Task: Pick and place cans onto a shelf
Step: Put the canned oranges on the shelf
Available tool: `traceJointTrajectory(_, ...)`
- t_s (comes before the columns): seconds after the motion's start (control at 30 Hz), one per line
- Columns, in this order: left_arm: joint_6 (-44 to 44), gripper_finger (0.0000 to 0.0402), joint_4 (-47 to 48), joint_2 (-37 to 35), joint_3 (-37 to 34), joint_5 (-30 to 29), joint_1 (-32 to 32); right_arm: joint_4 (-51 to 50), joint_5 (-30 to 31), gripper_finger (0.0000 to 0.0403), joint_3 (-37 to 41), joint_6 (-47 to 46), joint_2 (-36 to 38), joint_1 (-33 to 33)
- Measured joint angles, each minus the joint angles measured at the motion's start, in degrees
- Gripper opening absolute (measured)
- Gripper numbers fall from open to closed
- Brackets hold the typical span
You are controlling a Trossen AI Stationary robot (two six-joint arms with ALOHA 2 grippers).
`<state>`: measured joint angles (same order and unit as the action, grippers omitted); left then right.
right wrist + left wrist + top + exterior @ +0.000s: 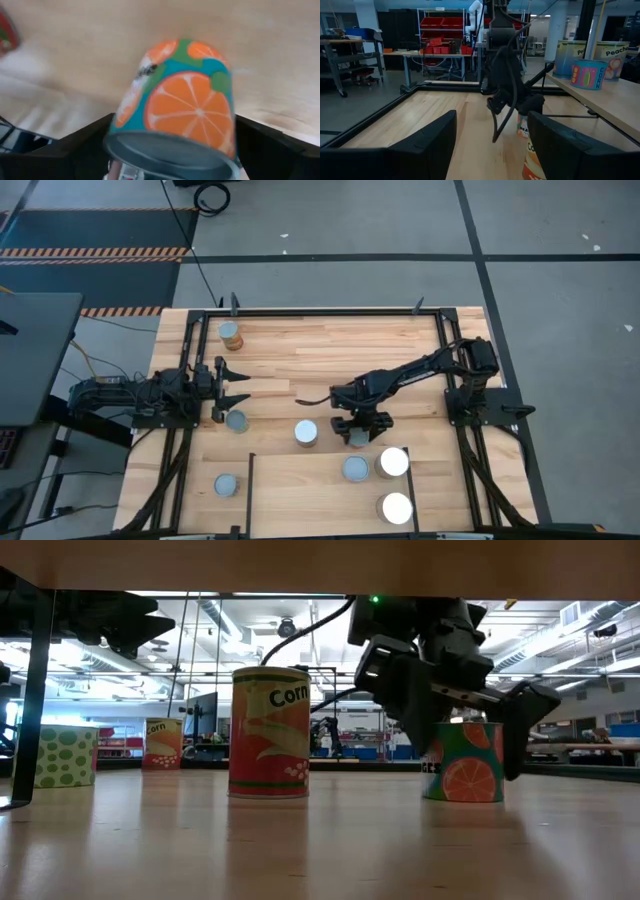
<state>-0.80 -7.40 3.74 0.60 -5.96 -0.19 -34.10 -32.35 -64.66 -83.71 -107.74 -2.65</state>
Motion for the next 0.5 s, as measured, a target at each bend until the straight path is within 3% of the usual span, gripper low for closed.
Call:
traceJointTrajectory(0.27,0.0,0.0249,0.0,-0.01,0.02,0.0,0.02,3.98,3.61,0.037,-0.07,-1.19,0.09,-2.13)
traceJointTrajectory(0.5,0.0,0.0249,0.0,0.0,0.0,0.0,0.02,4.08,8.51,0.0334,-0.16,-0.23,0.22,-3.27)
